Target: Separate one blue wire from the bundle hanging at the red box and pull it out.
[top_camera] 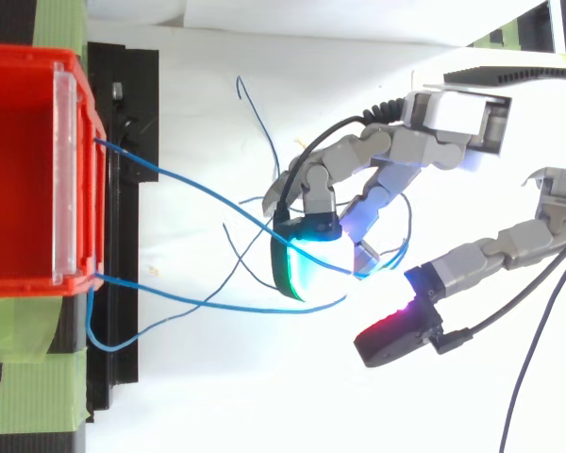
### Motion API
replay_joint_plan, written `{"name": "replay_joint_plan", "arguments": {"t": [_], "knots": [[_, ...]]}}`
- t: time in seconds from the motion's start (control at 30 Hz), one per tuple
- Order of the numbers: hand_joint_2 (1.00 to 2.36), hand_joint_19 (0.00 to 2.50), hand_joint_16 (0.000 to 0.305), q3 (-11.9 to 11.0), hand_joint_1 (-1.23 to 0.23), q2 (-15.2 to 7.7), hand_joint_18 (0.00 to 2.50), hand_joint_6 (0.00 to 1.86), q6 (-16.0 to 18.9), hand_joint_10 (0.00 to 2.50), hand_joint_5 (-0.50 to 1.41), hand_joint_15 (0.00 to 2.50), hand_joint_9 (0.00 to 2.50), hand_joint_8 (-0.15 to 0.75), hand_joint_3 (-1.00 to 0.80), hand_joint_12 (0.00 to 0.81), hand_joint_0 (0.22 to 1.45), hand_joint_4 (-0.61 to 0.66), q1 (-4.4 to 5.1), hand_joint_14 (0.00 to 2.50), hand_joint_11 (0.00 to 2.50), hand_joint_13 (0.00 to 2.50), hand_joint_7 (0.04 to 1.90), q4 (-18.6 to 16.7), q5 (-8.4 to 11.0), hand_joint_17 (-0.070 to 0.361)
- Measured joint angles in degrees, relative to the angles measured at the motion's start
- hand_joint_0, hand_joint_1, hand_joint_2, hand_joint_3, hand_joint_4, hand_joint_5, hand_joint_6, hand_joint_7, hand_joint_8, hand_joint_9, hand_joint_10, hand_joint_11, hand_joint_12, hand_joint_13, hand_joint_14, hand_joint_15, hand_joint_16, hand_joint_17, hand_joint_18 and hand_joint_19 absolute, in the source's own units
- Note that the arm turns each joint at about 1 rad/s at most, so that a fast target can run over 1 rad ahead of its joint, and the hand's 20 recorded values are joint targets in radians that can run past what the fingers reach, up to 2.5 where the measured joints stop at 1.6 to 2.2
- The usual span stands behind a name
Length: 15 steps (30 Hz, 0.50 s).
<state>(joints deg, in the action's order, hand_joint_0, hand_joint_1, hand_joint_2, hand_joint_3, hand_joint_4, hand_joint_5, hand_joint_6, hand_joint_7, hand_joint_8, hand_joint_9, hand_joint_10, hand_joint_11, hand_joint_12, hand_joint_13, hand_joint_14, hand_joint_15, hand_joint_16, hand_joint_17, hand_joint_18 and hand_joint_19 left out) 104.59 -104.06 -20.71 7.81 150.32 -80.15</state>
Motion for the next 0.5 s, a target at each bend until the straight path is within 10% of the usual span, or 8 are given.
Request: {"name": "replay_joint_plan", "arguments": {"t": [0.5], "knots": [[1.01,0.57,0.048,0.0,-0.85,0.0,0.22,0.73,-0.7,0.02,-0.20,0.57,0.72,0.240,-0.44,0.278,0.59,0.12,0.00,0.02,1.48,0.23,1.20,-1.3,0.17,0.108]]}}
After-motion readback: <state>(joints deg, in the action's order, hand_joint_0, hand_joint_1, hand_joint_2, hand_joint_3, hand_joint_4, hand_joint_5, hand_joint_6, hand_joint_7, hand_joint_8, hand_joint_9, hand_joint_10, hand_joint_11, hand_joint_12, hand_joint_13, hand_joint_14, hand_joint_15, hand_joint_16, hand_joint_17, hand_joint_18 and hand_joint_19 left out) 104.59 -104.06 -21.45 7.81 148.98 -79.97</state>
